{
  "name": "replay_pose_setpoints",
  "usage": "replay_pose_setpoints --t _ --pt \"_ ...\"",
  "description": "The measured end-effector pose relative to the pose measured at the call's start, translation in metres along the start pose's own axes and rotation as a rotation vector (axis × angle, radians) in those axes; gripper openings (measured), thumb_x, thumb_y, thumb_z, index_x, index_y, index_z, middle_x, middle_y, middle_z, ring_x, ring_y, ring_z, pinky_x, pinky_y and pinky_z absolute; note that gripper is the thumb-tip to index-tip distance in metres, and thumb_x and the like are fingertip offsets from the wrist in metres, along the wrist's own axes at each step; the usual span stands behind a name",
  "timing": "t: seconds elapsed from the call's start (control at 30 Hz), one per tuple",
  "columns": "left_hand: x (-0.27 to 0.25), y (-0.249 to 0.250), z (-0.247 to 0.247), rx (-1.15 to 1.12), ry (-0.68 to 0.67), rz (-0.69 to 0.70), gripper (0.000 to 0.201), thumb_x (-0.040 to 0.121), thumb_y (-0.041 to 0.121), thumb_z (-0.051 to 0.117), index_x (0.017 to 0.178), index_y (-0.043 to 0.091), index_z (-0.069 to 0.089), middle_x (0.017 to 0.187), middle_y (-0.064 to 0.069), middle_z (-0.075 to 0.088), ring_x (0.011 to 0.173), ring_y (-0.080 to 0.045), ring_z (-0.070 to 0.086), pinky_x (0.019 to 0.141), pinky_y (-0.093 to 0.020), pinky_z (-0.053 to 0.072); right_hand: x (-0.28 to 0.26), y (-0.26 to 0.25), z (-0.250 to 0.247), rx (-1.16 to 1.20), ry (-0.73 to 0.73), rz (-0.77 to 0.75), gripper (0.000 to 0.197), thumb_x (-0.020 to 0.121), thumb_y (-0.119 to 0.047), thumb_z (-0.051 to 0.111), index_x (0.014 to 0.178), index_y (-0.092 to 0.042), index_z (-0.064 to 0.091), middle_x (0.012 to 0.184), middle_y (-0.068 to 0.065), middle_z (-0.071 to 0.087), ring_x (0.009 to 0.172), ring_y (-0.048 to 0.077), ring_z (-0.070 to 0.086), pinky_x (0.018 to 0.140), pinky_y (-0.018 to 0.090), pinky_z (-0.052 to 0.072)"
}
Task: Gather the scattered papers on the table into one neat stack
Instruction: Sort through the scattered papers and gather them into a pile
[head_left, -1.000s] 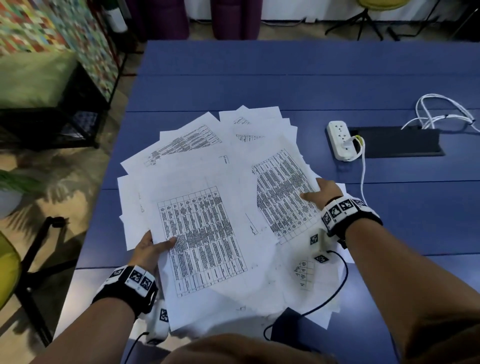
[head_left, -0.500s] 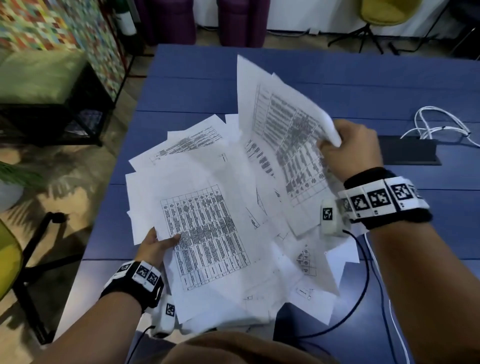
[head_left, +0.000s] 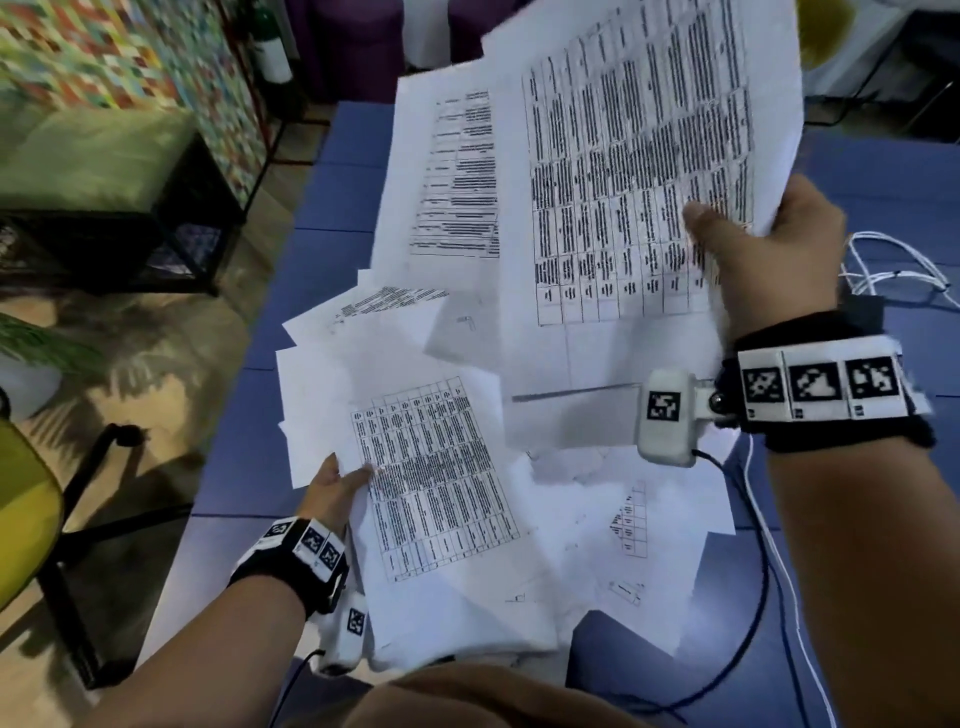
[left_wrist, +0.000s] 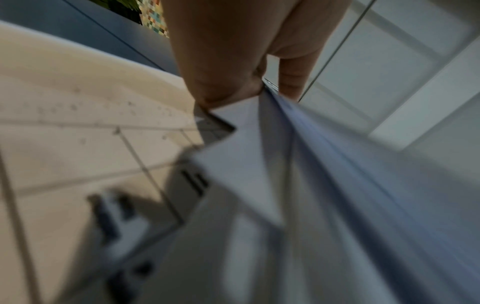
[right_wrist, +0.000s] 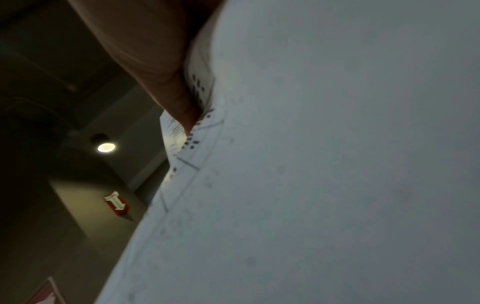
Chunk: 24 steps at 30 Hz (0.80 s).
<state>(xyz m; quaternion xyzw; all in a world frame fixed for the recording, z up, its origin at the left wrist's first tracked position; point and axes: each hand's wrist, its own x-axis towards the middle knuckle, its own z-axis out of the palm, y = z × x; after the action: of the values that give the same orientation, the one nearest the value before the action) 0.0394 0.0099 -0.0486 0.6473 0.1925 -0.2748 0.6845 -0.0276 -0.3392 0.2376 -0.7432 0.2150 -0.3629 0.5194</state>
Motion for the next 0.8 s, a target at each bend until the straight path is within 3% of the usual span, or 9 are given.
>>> replay_pose_setpoints --t 0.1,0.2,0.27,0.37,0.47,0.53,0.63,0.7,0.8 --pt "-0.011 0.006 0.004 -0.03 0.009 -0.014 0.101 0.075 0.073 0.059 0.155 0.029 0.015 0.162 0.002 0.015 0.148 -0.023 0.017 0.119 -0.047 0.015 -0.026 0.04 0.012 -0.057 -0.021 0.182 0.027 0.081 -0.008 0.07 0.107 -0.006 0.063 0.088 -0.004 0.066 0.069 -0.01 0.063 0.062 0.011 0.048" --pt "-0.022 0.015 0.015 -0.059 0.027 0.04 0.118 0.054 0.096 0.047 0.153 0.042 0.015 0.16 0.013 0.014 0.145 -0.006 0.013 0.115 -0.036 0.01 -0.074 0.098 0.03 -0.137 -0.086 0.415 0.032 0.083 -0.012 0.071 0.113 -0.004 0.062 0.104 0.01 0.068 0.095 0.017 0.067 0.078 0.025 0.051" --pt "-0.027 0.021 0.021 -0.099 0.037 0.165 0.111 0.059 0.09 0.045 0.153 0.043 0.01 0.158 0.016 0.014 0.138 0.003 0.014 0.107 -0.027 0.011 -0.107 0.128 0.04 -0.151 -0.14 0.564 0.034 0.084 -0.012 0.07 0.115 -0.003 0.061 0.11 0.013 0.067 0.096 0.021 0.063 0.08 0.029 0.046" --pt "-0.034 0.022 0.023 -0.011 -0.018 0.238 0.111 0.063 0.089 0.049 0.154 0.036 0.014 0.152 0.018 0.02 0.138 0.0 0.019 0.11 -0.027 0.014 -0.151 0.16 0.051 -0.221 -0.245 0.748 0.035 0.085 -0.017 0.07 0.115 -0.002 0.058 0.103 0.01 0.064 0.092 0.022 0.06 0.073 0.025 0.042" --pt "-0.029 0.02 0.017 0.146 0.015 0.159 0.09 0.071 0.073 0.066 0.134 0.013 0.046 0.135 -0.003 0.05 0.133 -0.025 0.043 0.107 -0.034 0.031 -0.174 0.178 0.058 -0.225 -0.312 0.825 0.039 0.088 -0.022 0.066 0.12 -0.003 0.056 0.107 0.012 0.063 0.092 0.024 0.06 0.073 0.026 0.044" --pt "-0.025 0.018 0.015 0.28 0.029 0.144 0.083 0.065 0.068 0.073 0.11 0.002 0.052 0.111 -0.021 0.059 0.108 -0.033 0.058 0.093 -0.044 0.042 -0.179 0.183 0.06 -0.195 -0.33 0.855 0.037 0.09 -0.021 0.063 0.122 -0.007 0.051 0.114 0.007 0.059 0.099 0.025 0.058 0.076 0.029 0.046" --pt "-0.018 0.013 0.015 0.404 0.056 0.211 0.046 0.09 0.043 0.064 0.071 0.01 0.038 0.065 -0.007 0.038 0.06 -0.019 0.037 0.059 -0.033 0.03 -0.179 0.184 0.058 -0.159 -0.315 0.832 0.027 0.09 -0.012 0.062 0.111 -0.013 0.044 0.107 0.012 0.058 0.082 0.021 0.058 0.061 0.022 0.048" --pt "-0.01 0.011 0.014 0.38 0.104 0.232 0.04 0.101 0.022 0.05 0.067 0.013 0.03 0.062 -0.004 0.027 0.057 -0.019 0.027 0.057 -0.036 0.023 -0.174 0.186 0.053 -0.211 -0.304 0.793 0.025 0.089 -0.004 0.062 0.108 -0.01 0.047 0.102 0.016 0.062 0.079 0.02 0.058 0.064 0.022 0.044" --pt "-0.001 0.011 0.01 0.322 0.167 0.17 0.037 0.103 0.015 0.044 0.069 0.013 0.028 0.068 -0.007 0.027 0.065 -0.021 0.029 0.066 -0.034 0.023 -0.162 0.191 0.041 -0.352 -0.319 0.757 0.027 0.088 -0.001 0.061 0.114 -0.003 0.054 0.1 0.015 0.062 0.088 0.021 0.056 0.077 0.023 0.039"
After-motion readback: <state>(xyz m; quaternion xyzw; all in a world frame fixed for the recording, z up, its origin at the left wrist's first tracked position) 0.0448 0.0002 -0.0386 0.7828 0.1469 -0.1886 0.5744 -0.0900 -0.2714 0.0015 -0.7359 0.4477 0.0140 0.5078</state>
